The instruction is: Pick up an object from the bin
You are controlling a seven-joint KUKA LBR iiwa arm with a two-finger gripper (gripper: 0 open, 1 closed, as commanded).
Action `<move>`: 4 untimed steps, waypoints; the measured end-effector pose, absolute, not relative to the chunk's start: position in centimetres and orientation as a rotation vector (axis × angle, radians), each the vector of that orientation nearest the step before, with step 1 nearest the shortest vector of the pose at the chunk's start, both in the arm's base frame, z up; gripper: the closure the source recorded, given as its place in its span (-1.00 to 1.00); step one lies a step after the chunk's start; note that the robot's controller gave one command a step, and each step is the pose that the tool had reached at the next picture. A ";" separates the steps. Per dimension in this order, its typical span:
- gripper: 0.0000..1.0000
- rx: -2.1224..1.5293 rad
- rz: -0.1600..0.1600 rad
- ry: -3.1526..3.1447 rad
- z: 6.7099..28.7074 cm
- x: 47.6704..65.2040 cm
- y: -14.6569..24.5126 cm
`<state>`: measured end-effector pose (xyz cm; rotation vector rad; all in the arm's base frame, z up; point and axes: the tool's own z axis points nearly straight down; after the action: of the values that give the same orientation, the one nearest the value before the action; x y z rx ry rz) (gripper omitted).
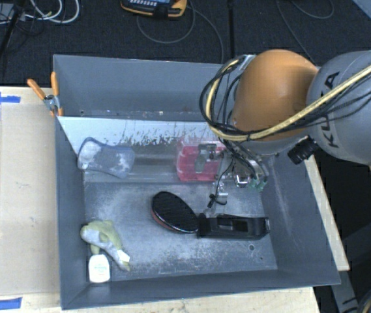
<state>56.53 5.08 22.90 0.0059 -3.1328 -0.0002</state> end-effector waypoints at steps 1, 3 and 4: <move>-1.00 0.004 -0.001 -3.140 23.4 56.6 5.0; -1.00 0.336 0.000 -3.123 15.0 54.3 7.9; -1.00 0.542 -0.003 -3.091 12.4 55.7 9.5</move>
Offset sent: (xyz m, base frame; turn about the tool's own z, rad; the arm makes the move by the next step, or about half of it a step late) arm -0.0669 0.0007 -0.0936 -0.2557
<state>55.69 9.50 12.42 0.5417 -3.0906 -0.0026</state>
